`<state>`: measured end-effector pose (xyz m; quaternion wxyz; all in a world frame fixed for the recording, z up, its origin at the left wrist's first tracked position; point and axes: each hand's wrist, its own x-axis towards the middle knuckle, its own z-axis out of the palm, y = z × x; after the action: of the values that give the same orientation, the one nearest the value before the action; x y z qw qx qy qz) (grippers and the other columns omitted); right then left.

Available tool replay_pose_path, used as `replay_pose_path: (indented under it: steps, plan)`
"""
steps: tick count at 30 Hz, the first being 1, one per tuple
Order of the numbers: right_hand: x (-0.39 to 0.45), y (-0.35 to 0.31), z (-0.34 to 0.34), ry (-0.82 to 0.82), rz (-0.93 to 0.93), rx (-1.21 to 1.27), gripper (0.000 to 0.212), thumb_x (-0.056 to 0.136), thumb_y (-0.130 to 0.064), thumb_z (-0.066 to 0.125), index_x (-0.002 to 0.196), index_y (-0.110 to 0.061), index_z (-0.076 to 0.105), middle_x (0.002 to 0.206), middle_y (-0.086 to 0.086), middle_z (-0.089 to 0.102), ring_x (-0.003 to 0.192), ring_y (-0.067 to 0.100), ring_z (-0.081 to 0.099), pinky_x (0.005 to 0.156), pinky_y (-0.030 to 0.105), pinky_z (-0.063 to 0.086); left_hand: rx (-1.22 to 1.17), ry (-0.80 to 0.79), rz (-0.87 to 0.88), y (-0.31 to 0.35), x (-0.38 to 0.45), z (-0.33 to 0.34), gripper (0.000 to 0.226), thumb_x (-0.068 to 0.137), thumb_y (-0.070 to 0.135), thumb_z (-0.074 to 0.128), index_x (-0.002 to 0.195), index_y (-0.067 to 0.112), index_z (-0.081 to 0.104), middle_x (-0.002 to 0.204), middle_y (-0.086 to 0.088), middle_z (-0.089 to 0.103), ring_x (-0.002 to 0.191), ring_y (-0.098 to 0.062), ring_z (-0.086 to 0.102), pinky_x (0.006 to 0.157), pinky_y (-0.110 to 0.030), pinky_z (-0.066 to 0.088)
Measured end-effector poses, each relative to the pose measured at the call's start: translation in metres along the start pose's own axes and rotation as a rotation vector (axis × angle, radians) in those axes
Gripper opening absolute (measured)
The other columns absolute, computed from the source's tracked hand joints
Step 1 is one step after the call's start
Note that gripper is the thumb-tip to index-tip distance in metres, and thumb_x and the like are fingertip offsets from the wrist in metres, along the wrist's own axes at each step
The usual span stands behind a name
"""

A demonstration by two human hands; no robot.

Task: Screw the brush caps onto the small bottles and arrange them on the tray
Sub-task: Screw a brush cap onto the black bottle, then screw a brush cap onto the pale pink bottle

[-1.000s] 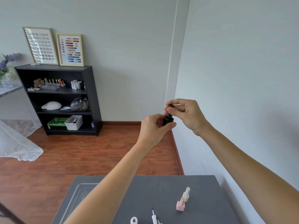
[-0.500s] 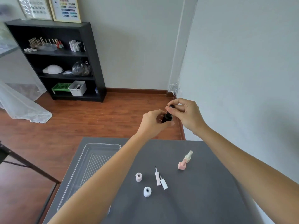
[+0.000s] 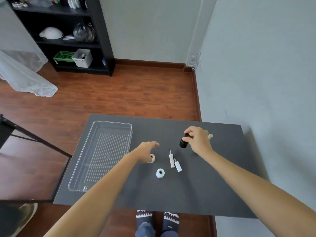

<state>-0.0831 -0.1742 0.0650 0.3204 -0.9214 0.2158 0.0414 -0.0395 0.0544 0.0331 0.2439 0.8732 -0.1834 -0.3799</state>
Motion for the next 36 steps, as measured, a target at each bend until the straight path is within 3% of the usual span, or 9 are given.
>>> replay_pose_path:
  steps: [3,6,11,16,20,24,27,32,36]
  plan:
    - [0.004,0.010,0.012,-0.022,-0.007,-0.012,0.012,0.087,-0.010,0.067,0.099,-0.012,0.069,0.094,0.007,0.073,0.104,0.027,0.056,0.097,0.046,0.039,0.004,0.013,-0.007,-0.016,0.002,0.016,0.069,0.081,-0.011,0.055,0.145,0.014,0.045,0.146,-0.008,0.051,0.136,-0.021,0.047,0.100,-0.034,0.049]
    - [0.008,0.016,0.021,-0.027,-0.003,-0.041,0.014,0.089,-0.004,0.063,0.102,-0.006,0.067,0.097,0.012,0.069,0.097,0.026,0.049,0.079,0.031,0.036,0.007,0.075,-0.013,-0.027,0.005,0.027,0.060,0.081,-0.011,0.054,0.137,0.012,0.055,0.135,-0.008,0.060,0.126,-0.024,0.054,0.100,-0.033,0.047]
    - [0.016,0.024,0.030,-0.011,0.026,-0.078,0.015,0.090,-0.002,0.062,0.103,-0.006,0.065,0.099,0.013,0.066,0.088,0.019,0.041,0.074,0.029,0.031,-0.025,0.187,-0.015,-0.035,0.010,0.038,0.050,0.083,-0.008,0.052,0.125,0.015,0.065,0.121,-0.005,0.067,0.112,-0.023,0.062,0.096,-0.035,0.051]
    - [0.018,0.031,0.037,0.004,0.003,-0.089,0.012,0.089,-0.003,0.063,0.101,-0.006,0.064,0.097,0.012,0.068,0.089,0.019,0.040,0.071,0.028,0.027,-0.066,0.239,0.007,-0.038,0.015,0.044,0.034,0.081,-0.001,0.069,0.110,0.015,0.071,0.106,-0.003,0.071,0.098,-0.023,0.066,0.089,-0.038,0.054]
    - [0.018,0.032,0.038,-0.006,-0.021,-0.124,0.020,0.091,-0.002,0.061,0.110,-0.007,0.061,0.099,0.015,0.068,0.083,0.022,0.049,0.069,0.029,0.036,-0.128,0.257,0.014,-0.040,0.016,0.045,0.023,0.076,0.005,0.077,0.096,0.015,0.072,0.094,-0.001,0.072,0.090,-0.020,0.067,0.087,-0.037,0.055]
    - [-0.006,0.022,0.038,0.109,-0.368,-0.190,0.035,0.085,0.000,0.067,0.119,-0.004,0.059,0.108,0.010,0.067,0.109,0.031,0.061,0.077,0.031,0.048,-0.192,0.325,0.025,-0.039,0.016,0.044,0.015,0.076,0.006,0.076,0.088,0.012,0.069,0.088,-0.002,0.074,0.087,-0.021,0.069,0.085,-0.038,0.056]
    - [-0.029,0.018,0.054,0.137,-0.569,-0.266,0.019,0.082,-0.009,0.073,0.099,-0.008,0.065,0.088,0.003,0.066,0.093,0.028,0.062,0.063,0.021,0.042,-0.234,0.366,0.029,-0.036,0.017,0.040,0.015,0.076,0.006,0.077,0.088,0.009,0.068,0.088,-0.002,0.075,0.086,-0.020,0.069,0.082,-0.031,0.056]
    - [-0.028,0.025,0.086,-0.229,-0.133,-0.378,0.039,0.090,-0.043,0.062,0.103,-0.007,0.059,0.109,0.008,0.054,0.100,0.027,0.058,0.072,0.035,0.047,-0.242,0.410,0.032,-0.031,0.018,0.034,0.016,0.075,0.010,0.079,0.086,0.008,0.068,0.084,0.002,0.074,0.082,-0.013,0.066,0.071,-0.016,0.046]
    - [-0.021,0.021,0.099,-0.205,0.011,-0.351,0.045,0.085,-0.047,0.066,0.105,-0.008,0.060,0.114,0.008,0.052,0.106,0.030,0.057,0.071,0.034,0.044,-0.232,0.433,0.031,-0.027,0.016,0.033,0.017,0.073,0.011,0.078,0.083,0.006,0.065,0.081,-0.001,0.073,0.081,-0.021,0.067,0.074,-0.026,0.051]
